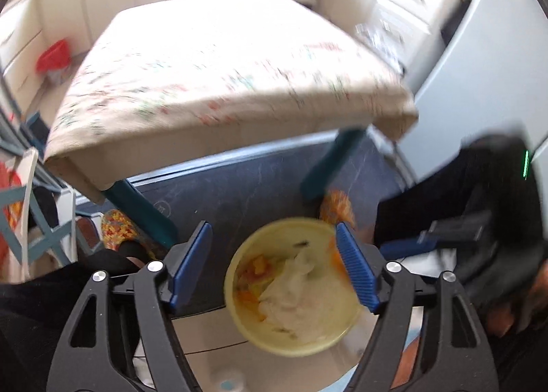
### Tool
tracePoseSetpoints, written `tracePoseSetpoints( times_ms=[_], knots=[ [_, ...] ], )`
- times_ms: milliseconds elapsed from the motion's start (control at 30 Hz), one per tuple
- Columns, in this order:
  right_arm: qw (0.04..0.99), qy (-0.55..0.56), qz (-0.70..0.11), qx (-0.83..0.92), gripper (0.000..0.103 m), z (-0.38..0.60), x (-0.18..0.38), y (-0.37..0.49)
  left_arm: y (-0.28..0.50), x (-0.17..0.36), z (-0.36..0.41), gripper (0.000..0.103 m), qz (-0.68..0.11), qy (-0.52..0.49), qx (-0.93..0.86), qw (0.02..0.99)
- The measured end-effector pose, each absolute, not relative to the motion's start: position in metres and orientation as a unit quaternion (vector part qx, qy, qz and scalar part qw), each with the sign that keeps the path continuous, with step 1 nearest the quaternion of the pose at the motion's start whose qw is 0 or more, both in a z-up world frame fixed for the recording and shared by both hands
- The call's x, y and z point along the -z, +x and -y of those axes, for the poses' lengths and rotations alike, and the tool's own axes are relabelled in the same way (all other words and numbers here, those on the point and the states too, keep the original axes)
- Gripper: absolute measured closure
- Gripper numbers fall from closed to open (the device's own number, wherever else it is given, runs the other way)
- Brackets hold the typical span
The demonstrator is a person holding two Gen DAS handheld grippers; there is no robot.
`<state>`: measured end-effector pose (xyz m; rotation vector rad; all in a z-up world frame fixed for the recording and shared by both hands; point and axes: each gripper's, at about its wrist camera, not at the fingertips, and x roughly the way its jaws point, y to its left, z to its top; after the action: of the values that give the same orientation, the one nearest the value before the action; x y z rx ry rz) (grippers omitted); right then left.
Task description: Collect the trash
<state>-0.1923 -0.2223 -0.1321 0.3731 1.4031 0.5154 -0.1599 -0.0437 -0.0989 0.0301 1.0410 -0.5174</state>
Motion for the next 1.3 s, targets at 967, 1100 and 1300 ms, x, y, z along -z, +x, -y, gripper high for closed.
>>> tracePoseSetpoints(
  times_ms=[967,1100,1300],
  knots=[
    [0.969,0.070,-0.234,-0.035,0.007,0.273,-0.075,-0.291,-0.233,-0.057,0.007,0.008,-0.313,-0.046,0.071,0.946],
    [0.971,0.070,-0.225,-0.030,0.007,0.260,-0.083,-0.304,-0.242,-0.061,0.012,0.008,-0.319,-0.019,0.055,0.946],
    [0.972,0.067,-0.222,-0.028,0.007,0.254,-0.085,-0.312,-0.257,-0.065,0.021,0.008,-0.341,-0.006,0.069,0.938]
  ],
)
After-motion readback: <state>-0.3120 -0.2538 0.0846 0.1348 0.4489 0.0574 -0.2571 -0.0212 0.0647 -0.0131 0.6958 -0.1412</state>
